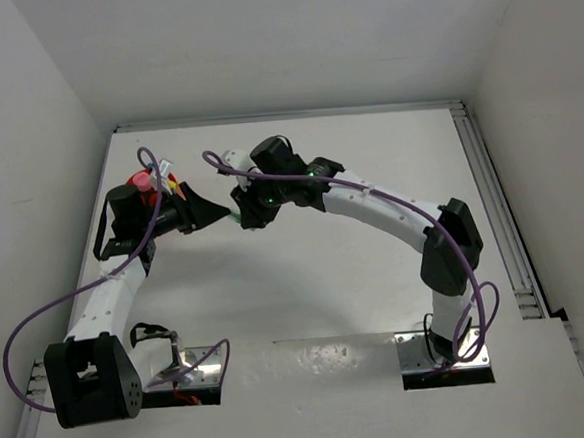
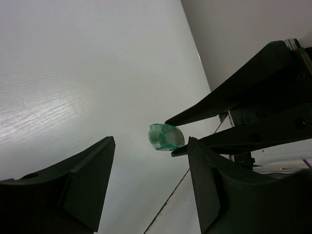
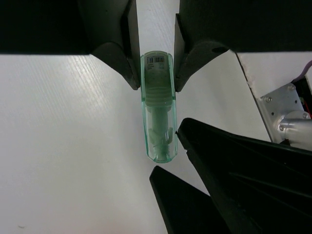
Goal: Sort the stationery into containers
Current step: Pick up the stationery from the center of the board.
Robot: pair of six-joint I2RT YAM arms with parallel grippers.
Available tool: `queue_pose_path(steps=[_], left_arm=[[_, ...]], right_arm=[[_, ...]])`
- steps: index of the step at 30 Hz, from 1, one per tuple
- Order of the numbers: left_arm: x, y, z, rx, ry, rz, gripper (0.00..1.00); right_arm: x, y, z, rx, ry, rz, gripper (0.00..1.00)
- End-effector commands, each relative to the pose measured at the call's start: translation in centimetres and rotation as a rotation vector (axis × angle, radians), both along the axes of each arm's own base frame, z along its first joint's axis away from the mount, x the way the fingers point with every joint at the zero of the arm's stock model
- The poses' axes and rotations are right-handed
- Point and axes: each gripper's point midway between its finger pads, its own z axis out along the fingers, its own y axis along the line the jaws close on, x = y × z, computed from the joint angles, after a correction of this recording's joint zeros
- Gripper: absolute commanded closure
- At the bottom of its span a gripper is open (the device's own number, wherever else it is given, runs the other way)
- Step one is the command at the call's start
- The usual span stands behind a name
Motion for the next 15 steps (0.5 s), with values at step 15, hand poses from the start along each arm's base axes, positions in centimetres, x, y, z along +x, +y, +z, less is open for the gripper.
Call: queue_pose_path(steps=[15], left_arm=[[-0.1,-1.5,0.5,-0.162,0.118,-0.049,0.69]], right_arm=[[0.5,3.3,1.9,0.003,-0.15,0.014,1.0]])
